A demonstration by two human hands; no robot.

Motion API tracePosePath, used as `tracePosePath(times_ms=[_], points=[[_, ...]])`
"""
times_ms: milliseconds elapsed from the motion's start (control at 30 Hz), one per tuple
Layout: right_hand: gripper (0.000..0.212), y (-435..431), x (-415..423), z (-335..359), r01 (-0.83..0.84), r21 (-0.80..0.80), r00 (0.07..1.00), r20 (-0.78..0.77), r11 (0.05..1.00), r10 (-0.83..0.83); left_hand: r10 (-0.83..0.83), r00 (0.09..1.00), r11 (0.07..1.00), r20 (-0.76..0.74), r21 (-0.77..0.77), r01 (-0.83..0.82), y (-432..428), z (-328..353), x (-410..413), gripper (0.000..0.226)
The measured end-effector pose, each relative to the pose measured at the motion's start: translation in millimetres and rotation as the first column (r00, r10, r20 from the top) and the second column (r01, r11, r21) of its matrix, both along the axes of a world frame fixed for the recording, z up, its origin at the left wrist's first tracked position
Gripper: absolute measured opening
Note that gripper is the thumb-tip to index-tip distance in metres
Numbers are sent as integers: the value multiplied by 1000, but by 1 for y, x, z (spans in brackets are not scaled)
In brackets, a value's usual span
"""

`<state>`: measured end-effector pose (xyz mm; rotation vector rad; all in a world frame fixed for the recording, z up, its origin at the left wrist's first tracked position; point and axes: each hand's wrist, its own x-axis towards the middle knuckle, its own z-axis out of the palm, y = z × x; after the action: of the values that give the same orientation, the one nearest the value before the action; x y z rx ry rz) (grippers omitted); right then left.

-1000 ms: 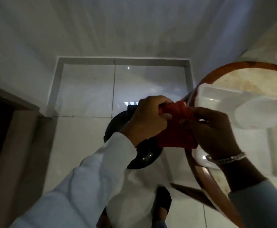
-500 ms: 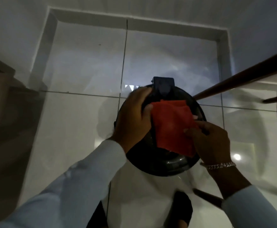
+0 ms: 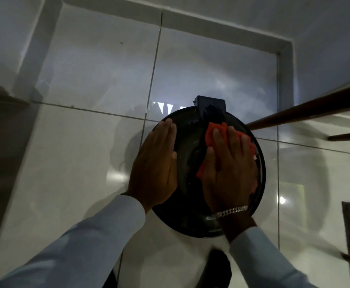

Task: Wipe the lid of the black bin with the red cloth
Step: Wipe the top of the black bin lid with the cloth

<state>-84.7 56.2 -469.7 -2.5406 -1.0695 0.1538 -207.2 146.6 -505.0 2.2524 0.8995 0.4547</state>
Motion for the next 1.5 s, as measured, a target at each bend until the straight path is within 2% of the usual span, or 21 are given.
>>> tracePosePath(times_ms=[67,133,233,300,433,467,533,600,633,667,733,800,833,933,1033,1100,1233,1300,1400,1433,1500], points=[[54,16,-4,1,15,27,999,-39,1000,-14,3,1000,1000,2,0,-3,0,0,0,53],[52,19,-6,-1,-139,12,990,3,990,139,11,1000,1000,15,8,-11,0,-1,1,53],[48,-12,-10,-5,-371,-25,923,96,928,372,10,1000,1000,20,12,-10,1,-4,1,53],[49,-37,-3,-3,-332,-56,937,98,942,336,6,1000,1000,21,7,-6,1,-2,2,52],[57,-9,13,1,-18,-101,1000,21,995,20,11,1000,1000,11,5,-11,-1,-3,2,51],[57,5,9,1,-22,-114,999,44,993,27,10,1000,1000,7,10,-10,-1,-4,2,51],[55,13,-6,0,-174,-112,979,84,978,184,12,1000,1000,4,12,-12,0,-6,1,52],[50,-14,-18,-5,-344,-77,932,96,936,350,7,1000,1000,4,4,-7,0,-6,2,53],[49,-32,-19,-4,-379,-62,918,98,923,383,5,1000,1000,3,6,-5,-1,-5,2,52],[48,-46,-17,-3,-369,-50,923,103,928,372,3,1000,1000,3,12,-3,-1,-4,2,52],[49,-48,-4,-2,-232,-43,965,112,972,235,2,1000,1000,6,20,-2,-1,-4,2,50],[53,-16,6,0,-67,-76,993,89,995,73,-7,1000,999,-2,32,7,0,-5,2,50],[54,5,5,0,-59,-99,995,69,993,66,-7,1000,999,-5,41,7,0,-5,2,50],[52,26,-8,-2,-274,-131,955,80,953,286,-4,1000,999,10,42,4,1,-5,2,51],[49,-26,-13,-3,-413,-91,903,92,906,420,-1,1000,999,10,35,0,1,-1,2,52],[50,-53,1,-2,-385,-93,912,117,918,394,3,1000,999,10,33,-3,0,0,2,51],[57,0,16,0,-91,-164,990,94,982,107,-3,1000,999,1,32,3,-1,-3,3,50],[57,18,-4,-1,-188,-187,973,101,964,210,3,1000,999,-10,40,-3,1,-5,2,51],[52,-22,-20,-3,-403,-121,908,70,907,412,0,1000,999,-10,44,1,1,-4,3,53],[51,-39,-16,-2,-408,-117,905,78,905,418,-3,1000,999,-14,44,4,1,-3,3,52],[53,-49,2,-1,-314,-133,939,104,940,328,-10,1000,999,-26,39,11,1,-1,3,51]])
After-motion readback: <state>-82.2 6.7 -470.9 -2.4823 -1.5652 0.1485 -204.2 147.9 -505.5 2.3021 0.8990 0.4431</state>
